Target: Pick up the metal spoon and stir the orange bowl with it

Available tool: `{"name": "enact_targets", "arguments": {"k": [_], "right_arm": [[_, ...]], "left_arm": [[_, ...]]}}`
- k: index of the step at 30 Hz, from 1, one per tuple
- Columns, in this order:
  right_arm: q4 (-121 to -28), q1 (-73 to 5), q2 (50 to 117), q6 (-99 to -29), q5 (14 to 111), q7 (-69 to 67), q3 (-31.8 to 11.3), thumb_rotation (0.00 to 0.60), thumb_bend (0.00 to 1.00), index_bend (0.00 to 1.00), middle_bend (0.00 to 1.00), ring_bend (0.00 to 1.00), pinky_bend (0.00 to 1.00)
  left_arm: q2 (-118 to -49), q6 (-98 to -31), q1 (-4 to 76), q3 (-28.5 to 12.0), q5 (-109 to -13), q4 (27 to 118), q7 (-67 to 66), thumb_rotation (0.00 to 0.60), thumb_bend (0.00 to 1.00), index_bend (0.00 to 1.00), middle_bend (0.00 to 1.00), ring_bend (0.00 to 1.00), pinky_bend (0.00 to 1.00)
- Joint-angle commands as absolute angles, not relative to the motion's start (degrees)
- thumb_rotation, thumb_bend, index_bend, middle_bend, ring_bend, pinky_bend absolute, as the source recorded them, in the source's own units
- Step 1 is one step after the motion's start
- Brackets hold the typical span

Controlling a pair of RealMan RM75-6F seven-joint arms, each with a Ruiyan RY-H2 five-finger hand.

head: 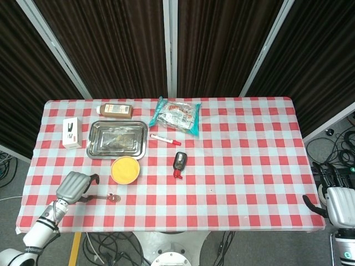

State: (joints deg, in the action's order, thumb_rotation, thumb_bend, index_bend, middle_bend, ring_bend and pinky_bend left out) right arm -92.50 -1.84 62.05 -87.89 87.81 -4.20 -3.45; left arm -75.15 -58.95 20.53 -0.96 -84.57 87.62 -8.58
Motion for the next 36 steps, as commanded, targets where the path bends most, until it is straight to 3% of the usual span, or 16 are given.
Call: {"name": "enact_targets", "arguments": {"k": [1,12,18,36], "right_arm": [[-92.45,-1.91,62.02,-87.76,87.76,-4.28,-3.47,0.600,0.19,0.07,0.23,0.05,0.16],[-92.37,-1.96,62.11,-87.63,87.60,-4.32,-3.47,0.600,0.19,0.07,0.23,0.05,0.16],[-92.18,-1.88,62.12,-87.57,87.49,-4.47,-3.39,0.600,0.19,0.07,0.23,0.05,0.16],[-92.17,-1.69,62.11,-87.53,87.22,-4.53,-3.30,0.600,0.18,0.07,0.23,0.05,0.16]], "left_arm": [[-77.61,-57.14,21.06,-0.37,-82.06,86.65,-9.82,0.600,0.21,0.51,0.86,0.87,1.00],[-82.47,-56.44,20.47,-0.57,-73.91,86.28,-14.64,0.600,0.24,0.55,0.89,0.90,1.00],[-82.64,-56.68,20.11,-0.46,-71.16,87.05,-15.50,0.600,0.30,0.58,0.90,0.91,1.00],[-82.47,-54.72,21.73,0.01,-67.59,87.16,-16.63,0.600,0.35,0.58,0.90,0.91,1.00]]}}
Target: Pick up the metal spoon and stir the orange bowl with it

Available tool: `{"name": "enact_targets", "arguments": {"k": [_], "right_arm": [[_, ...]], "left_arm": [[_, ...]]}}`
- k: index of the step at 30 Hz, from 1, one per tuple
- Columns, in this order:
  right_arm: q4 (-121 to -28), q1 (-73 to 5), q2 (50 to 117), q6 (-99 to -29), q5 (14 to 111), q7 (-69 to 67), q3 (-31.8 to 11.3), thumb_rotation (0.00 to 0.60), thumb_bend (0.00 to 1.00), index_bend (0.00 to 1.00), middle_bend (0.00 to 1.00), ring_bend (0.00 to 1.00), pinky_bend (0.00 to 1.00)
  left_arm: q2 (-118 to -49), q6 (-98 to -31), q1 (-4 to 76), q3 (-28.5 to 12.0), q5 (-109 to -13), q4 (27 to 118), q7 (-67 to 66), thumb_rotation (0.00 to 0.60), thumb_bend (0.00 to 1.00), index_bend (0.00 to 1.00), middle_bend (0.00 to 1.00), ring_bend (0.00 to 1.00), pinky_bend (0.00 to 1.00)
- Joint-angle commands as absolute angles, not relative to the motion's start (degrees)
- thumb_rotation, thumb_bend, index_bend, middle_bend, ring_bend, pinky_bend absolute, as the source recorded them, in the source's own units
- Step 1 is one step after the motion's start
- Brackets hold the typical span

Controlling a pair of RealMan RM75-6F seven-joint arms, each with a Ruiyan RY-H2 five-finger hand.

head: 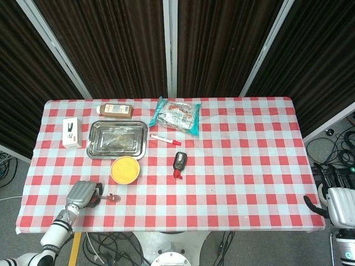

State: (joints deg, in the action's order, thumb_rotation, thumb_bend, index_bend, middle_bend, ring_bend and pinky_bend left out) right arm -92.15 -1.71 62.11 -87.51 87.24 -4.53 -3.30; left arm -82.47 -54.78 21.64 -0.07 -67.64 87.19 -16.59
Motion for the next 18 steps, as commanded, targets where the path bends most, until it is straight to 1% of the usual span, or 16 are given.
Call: {"name": "enact_targets", "arguments": {"k": [1,12,18], "right_arm": [[-92.18,-1.67,62.11,-87.59,87.23,-4.54,-3.32,0.600,0.18,0.07,0.23,0.05,0.16],[-92.43,-1.60,62.00,-87.86,87.42,-4.42,-3.37,0.600,0.19,0.07,0.23,0.05,0.16],[-92.49,-1.42,61.66,-88.36,87.72,-4.64,-3.39,0.600,0.18,0.07,0.23,0.05,0.17]], "left_arm": [[-82.47,-54.69,21.78,0.06,-67.56,87.13,-16.62,0.600,0.36,0.58,0.90,0.91,1.00],[-82.30,-56.24,21.74,0.51,-68.24,87.08,-16.67,0.600,0.40,0.63,0.91,0.93,1.00],[-77.46,-59.96,21.49,-0.48,-69.74,91.57,-17.53,0.600,0.40,0.63,0.91,0.93,1.00]]}}
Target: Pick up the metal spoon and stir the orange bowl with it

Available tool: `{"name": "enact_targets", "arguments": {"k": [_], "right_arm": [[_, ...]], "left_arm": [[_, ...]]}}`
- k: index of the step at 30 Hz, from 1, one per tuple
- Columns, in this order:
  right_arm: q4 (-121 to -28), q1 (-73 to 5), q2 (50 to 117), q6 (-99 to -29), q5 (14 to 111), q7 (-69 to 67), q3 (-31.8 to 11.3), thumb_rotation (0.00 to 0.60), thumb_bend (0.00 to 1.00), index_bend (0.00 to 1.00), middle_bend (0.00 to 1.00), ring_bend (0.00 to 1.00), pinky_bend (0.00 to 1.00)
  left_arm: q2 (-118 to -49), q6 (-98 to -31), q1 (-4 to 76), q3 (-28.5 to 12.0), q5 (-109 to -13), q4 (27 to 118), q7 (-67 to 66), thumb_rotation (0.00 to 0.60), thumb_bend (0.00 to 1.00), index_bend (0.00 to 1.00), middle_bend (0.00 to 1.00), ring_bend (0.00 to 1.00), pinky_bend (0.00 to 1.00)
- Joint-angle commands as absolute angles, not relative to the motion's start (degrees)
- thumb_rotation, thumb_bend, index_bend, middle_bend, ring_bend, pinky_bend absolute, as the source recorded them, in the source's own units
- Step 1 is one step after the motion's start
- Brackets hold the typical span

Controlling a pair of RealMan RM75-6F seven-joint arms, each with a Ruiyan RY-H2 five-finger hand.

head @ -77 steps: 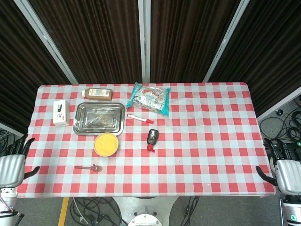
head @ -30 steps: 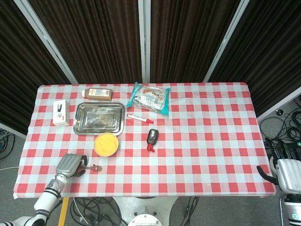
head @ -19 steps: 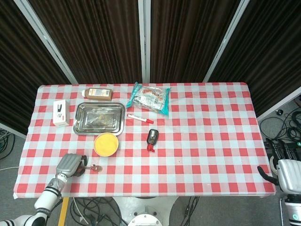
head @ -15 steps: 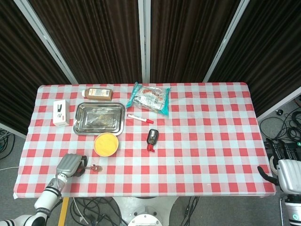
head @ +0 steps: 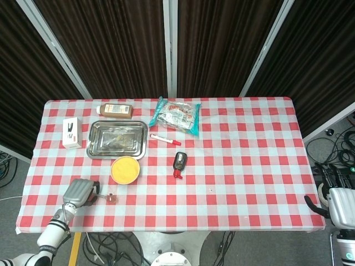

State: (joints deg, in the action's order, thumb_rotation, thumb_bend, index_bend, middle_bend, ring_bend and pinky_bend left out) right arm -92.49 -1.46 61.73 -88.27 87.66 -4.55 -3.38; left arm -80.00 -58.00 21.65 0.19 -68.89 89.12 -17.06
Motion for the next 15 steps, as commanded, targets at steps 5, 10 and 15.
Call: {"name": "enact_targets", "arguments": {"k": [5,10,15], "right_arm": [[-92.33,-1.42,61.66,-88.55,88.03,-4.94,-3.37,0.600,0.18,0.07,0.23,0.05,0.17],[-91.99,-1.64,61.91,-88.31,88.29,-5.40,-3.32,0.600,0.18,0.07,0.23,0.05,0.17],[-91.56,-1.46,61.85,-88.58,88.27,-5.98,-3.31,0.600,0.18,0.07,0.23,0.05,0.17]], "left_arm": [[-72.20,-62.13,22.83,-3.59,-71.03,96.64,-16.86,0.600,0.41,0.63,0.91,0.93,1.00],[-71.35,-57.98,27.62,-7.70,-67.73,97.26,-17.80,0.600,0.41,0.63,0.91,0.93,1.00],[-74.42,-52.14,33.65,-10.07,-60.28,93.94,-22.42,0.600,0.41,0.63,0.91,0.93,1.00]]}}
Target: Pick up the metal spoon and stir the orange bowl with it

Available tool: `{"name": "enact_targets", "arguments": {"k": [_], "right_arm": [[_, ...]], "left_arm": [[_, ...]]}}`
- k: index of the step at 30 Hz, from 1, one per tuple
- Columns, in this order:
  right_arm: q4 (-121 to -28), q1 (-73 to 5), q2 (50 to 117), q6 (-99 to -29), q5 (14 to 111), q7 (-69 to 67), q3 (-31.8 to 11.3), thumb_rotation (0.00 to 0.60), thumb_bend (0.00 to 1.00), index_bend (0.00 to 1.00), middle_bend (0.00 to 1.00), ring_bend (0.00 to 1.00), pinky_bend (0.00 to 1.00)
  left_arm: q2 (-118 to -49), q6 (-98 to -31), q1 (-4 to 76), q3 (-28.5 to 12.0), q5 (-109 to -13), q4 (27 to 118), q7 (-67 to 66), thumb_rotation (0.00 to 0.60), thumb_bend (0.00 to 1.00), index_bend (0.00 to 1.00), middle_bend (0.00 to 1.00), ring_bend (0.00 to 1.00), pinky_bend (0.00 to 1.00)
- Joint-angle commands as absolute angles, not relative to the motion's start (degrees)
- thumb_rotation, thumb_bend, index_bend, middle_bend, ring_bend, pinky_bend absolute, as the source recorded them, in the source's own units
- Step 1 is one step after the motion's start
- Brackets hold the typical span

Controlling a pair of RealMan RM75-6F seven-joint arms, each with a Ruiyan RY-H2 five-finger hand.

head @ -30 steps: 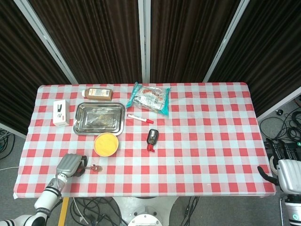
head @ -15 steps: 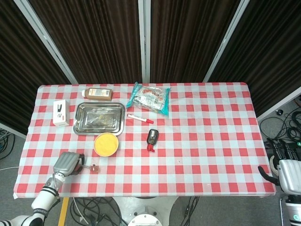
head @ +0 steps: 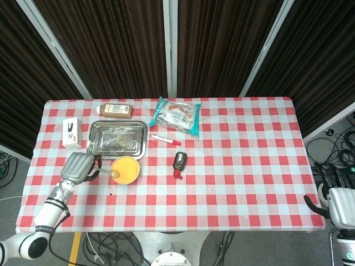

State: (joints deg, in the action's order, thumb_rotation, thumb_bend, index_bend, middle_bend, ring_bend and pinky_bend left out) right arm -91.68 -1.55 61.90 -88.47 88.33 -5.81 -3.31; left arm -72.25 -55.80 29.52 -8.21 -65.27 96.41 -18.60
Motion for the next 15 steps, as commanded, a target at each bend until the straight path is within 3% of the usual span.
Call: {"name": "enact_targets", "arguments": {"k": [1,15], "right_arm": [[-91.47,-1.41,61.82,-88.62,88.19,-6.11,-3.33,0.600,0.18,0.07,0.23,0.05,0.17],[-90.92,-1.29,61.46,-88.65,87.58,-6.71,-3.65,0.600,0.18,0.07,0.23,0.05,0.17]], "left_arm": [[-75.29,-51.95,34.50,-10.08,-58.88,92.97,-24.17,0.600,0.41,0.63,0.91,0.93,1.00],[-81.18,-53.49,40.53,-7.83,-44.42,90.56,-36.26,0.600,0.41,0.63,0.91,0.93,1.00]]}}
